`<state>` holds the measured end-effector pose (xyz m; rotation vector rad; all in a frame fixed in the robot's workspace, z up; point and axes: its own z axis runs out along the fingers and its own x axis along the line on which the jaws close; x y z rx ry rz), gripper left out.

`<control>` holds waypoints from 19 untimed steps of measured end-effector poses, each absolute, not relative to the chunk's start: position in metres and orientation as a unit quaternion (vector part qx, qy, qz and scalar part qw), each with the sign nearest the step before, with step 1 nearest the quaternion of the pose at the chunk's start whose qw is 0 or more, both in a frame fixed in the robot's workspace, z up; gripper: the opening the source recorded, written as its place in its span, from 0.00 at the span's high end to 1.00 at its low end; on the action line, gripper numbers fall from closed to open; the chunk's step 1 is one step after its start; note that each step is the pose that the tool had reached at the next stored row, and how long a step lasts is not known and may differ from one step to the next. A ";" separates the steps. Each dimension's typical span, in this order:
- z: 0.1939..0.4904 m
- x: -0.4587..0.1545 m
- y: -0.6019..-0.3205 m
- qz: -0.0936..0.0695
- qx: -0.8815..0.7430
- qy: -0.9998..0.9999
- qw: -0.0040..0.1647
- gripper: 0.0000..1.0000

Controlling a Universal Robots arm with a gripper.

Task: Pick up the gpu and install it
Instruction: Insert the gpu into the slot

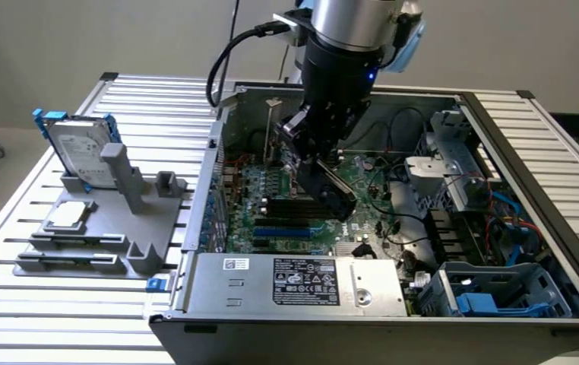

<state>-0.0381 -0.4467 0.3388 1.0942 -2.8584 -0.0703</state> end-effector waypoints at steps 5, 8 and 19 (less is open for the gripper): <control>0.337 -0.038 -0.447 -0.021 0.399 -0.916 0.041 0.73; 0.335 -0.038 -0.447 -0.020 0.424 -0.905 0.041 0.73; 0.330 -0.038 -0.447 -0.018 0.512 -0.858 0.042 0.73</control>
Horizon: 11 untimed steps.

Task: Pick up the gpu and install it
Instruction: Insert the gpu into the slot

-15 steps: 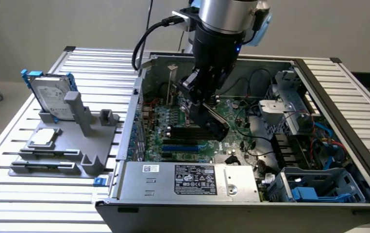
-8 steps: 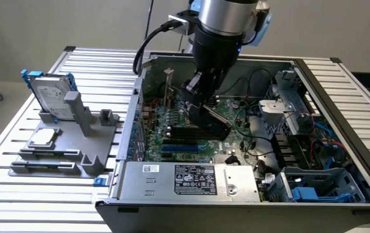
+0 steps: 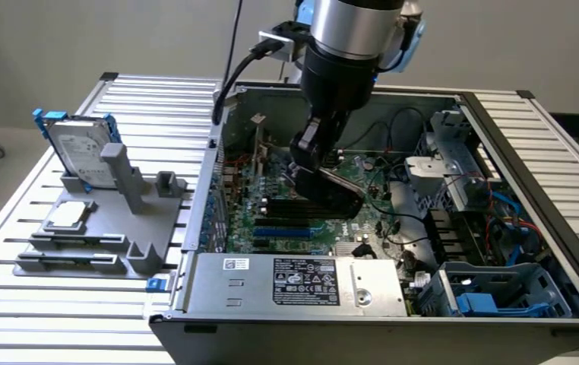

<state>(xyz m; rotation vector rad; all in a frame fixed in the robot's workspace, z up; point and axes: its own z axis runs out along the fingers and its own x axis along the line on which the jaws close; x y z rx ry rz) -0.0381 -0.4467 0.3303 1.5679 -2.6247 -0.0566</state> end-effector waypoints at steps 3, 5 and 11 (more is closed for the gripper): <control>0.329 -0.038 -0.447 -0.022 0.535 -0.844 0.039 0.73; 0.327 -0.038 -0.447 -0.025 0.550 -0.834 0.037 0.73; 0.322 -0.038 -0.447 -0.027 0.595 -0.803 0.035 0.73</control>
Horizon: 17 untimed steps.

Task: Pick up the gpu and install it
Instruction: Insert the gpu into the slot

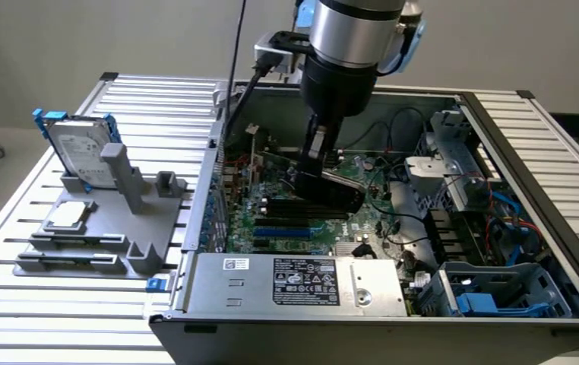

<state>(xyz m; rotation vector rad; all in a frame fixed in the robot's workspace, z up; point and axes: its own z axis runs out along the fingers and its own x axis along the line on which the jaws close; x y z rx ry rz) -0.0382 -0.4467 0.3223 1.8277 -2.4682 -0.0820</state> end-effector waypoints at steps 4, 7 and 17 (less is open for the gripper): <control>0.318 -0.038 -0.447 -0.025 0.624 -0.781 0.034 0.73; 0.313 -0.038 -0.447 -0.024 0.645 -0.763 0.034 0.73; 0.300 -0.043 -0.447 -0.019 0.693 -0.720 0.034 0.73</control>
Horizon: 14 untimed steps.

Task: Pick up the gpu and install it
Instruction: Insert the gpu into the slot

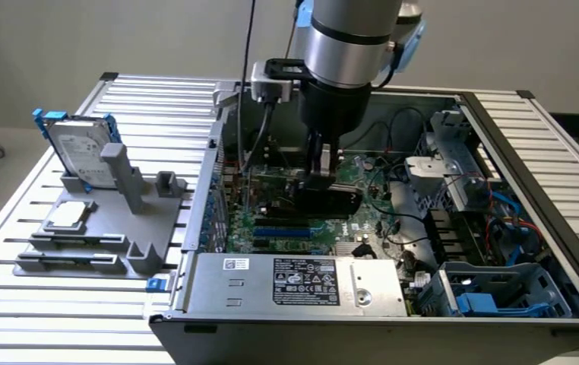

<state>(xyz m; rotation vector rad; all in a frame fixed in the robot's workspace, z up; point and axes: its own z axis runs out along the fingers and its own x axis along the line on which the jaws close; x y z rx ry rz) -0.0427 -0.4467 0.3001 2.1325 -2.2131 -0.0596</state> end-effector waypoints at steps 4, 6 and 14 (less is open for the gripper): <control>0.295 -0.053 -0.447 -0.016 0.696 -0.718 0.030 0.73; 0.293 -0.058 -0.447 -0.014 0.696 -0.717 0.029 0.73; 0.286 -0.065 -0.451 -0.012 0.705 -0.709 0.027 0.73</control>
